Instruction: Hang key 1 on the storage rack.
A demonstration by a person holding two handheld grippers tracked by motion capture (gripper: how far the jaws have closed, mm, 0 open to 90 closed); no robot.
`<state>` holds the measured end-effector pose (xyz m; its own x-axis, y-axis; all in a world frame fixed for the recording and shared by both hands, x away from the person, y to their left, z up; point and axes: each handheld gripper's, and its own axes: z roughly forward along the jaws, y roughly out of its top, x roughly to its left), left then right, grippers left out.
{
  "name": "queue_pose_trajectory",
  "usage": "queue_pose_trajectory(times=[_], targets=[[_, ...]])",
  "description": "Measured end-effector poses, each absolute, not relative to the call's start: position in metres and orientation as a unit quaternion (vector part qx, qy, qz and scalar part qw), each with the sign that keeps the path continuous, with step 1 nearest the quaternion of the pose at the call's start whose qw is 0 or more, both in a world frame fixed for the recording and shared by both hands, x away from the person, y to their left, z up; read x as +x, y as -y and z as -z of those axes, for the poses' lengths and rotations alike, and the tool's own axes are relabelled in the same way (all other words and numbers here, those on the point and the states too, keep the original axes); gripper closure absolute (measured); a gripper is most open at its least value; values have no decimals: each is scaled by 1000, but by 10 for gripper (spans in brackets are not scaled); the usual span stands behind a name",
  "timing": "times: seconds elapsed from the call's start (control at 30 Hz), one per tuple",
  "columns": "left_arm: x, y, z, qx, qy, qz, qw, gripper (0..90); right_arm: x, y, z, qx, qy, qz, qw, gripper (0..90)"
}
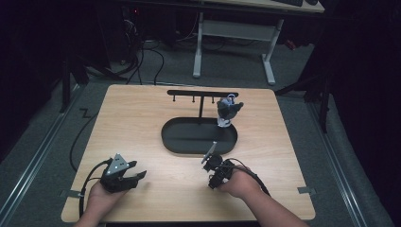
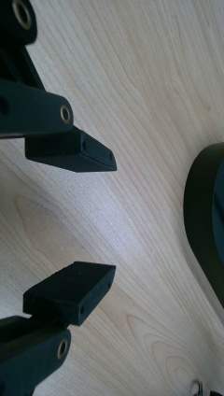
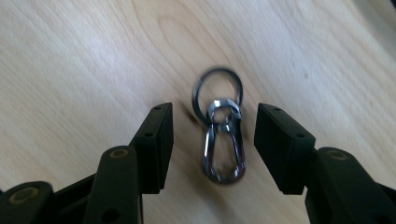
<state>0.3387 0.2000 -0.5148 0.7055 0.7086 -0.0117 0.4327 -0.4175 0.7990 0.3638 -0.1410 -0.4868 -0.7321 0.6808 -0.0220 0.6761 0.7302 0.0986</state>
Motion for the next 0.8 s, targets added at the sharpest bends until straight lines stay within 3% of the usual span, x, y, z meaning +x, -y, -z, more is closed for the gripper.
queue_pose_trajectory(times=[0.1,0.17,0.27,0.8], targets=[[339,-201,515,825,-346,-166,414,435,367,134,490,354,-934,-31,31,541],[338,-201,514,825,-347,-164,414,435,370,132,489,353,-934,-32,33,664],[339,-202,514,825,-347,-165,414,435,372,133,485,354,-934,-38,34,727],[338,-201,515,827,-344,-164,414,433,375,140,480,358,-933,-25,31,697]])
